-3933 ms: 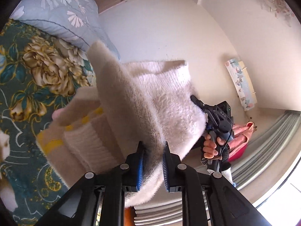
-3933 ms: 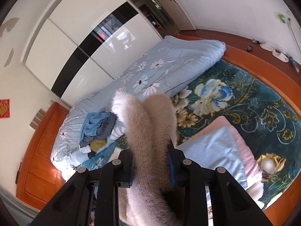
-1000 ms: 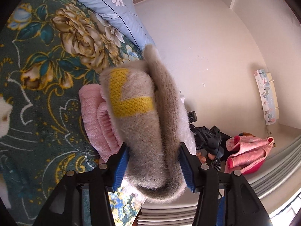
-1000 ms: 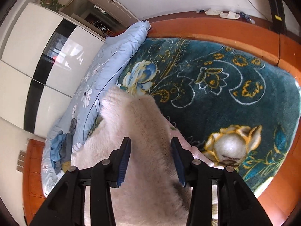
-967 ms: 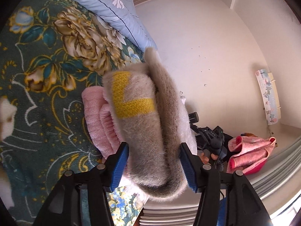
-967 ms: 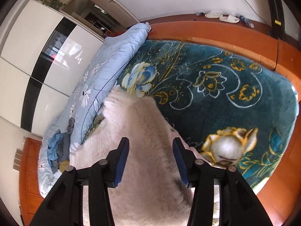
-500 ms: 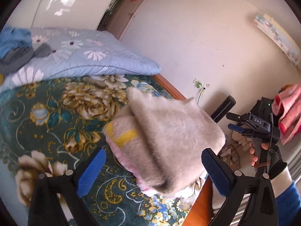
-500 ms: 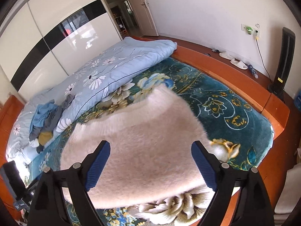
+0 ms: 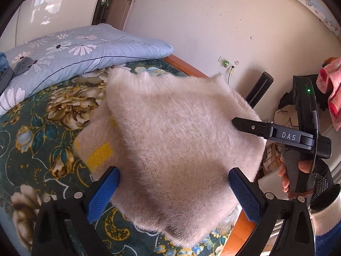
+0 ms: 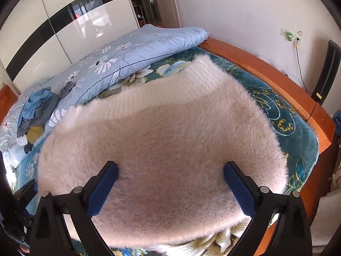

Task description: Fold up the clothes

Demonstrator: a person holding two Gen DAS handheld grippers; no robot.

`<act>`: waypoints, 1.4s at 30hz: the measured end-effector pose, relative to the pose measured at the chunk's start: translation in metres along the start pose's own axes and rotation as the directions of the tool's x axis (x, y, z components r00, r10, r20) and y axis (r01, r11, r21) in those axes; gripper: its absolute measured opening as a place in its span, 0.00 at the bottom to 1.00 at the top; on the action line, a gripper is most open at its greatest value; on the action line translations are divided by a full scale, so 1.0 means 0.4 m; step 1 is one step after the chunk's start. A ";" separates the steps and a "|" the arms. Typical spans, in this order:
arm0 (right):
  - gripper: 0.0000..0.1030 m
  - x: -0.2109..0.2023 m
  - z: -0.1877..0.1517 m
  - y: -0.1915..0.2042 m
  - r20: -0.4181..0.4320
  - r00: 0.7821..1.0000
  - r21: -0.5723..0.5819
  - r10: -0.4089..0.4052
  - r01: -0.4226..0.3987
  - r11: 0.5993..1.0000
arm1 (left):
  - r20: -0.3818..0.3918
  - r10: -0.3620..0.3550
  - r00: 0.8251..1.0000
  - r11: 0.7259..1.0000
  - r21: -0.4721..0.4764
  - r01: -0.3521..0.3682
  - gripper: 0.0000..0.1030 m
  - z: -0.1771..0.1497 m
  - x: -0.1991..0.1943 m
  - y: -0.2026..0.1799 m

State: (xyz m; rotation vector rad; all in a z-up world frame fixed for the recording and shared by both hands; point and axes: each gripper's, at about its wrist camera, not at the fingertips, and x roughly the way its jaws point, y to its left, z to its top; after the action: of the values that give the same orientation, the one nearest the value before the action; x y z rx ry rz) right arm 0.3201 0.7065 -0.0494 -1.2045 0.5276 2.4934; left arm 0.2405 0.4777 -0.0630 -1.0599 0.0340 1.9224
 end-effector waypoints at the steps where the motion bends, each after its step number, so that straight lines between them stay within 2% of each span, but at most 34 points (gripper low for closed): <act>1: 0.97 -0.012 0.000 0.003 0.007 1.000 0.008 -0.002 0.002 1.000 | 0.006 0.002 1.000 1.000 0.004 -0.002 1.00 0.000 -0.012 -0.001; 4: 0.97 -0.067 -0.018 0.026 0.045 0.999 0.028 0.020 -0.021 0.999 | 0.027 0.015 1.000 1.000 -0.018 -0.015 1.00 -0.009 -0.052 0.012; 7: 0.97 -0.121 -0.055 0.060 0.081 0.997 0.024 0.004 -0.006 1.000 | 0.040 0.025 0.999 0.998 -0.063 -0.022 1.00 -0.030 -0.093 0.041; 10: 1.00 -0.156 -0.109 0.107 0.086 0.996 -0.022 -0.022 0.024 0.999 | 0.071 0.091 0.993 0.994 -0.069 -0.086 1.00 -0.065 -0.144 0.063; 15: 1.00 -0.186 -0.193 0.164 0.061 0.996 -0.060 -0.068 0.071 0.996 | 0.108 0.145 0.983 0.988 -0.070 -0.138 1.00 -0.099 -0.215 0.071; 19: 1.00 -0.219 -0.236 0.195 0.088 0.992 -0.035 -0.087 0.091 0.995 | 0.136 0.186 0.973 0.981 -0.073 -0.177 1.00 -0.125 -0.272 0.077; 26: 1.00 -0.262 -0.298 0.252 0.091 0.991 -0.002 -0.103 0.103 0.995 | 0.103 0.156 0.982 0.984 -0.099 -0.146 1.00 -0.160 -0.316 0.087; 30: 1.00 -0.284 -0.337 0.273 0.081 0.989 0.036 -0.124 0.121 0.992 | 0.091 0.181 0.979 0.977 -0.134 -0.168 1.00 -0.183 -0.330 0.097; 33: 1.00 -0.298 -0.357 0.289 0.072 0.989 0.051 -0.132 0.128 0.990 | 0.102 0.199 0.975 0.973 -0.139 -0.185 1.00 -0.193 -0.349 0.099; 38: 1.00 -0.319 -0.368 0.322 0.071 0.983 0.044 -0.171 0.168 0.985 | 0.123 0.301 0.946 0.951 -0.116 -0.287 1.00 -0.199 -0.379 0.089; 42: 1.00 -0.335 -0.366 0.346 0.082 0.983 0.042 -0.165 0.162 0.986 | 0.119 0.258 0.959 0.962 -0.126 -0.243 1.00 -0.205 -0.397 0.100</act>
State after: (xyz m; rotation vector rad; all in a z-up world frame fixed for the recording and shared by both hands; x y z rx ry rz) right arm 0.4382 0.5009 -0.0011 -1.0779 0.4299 2.3740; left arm 0.2998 0.3095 -0.0211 -1.0348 -0.0144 2.2450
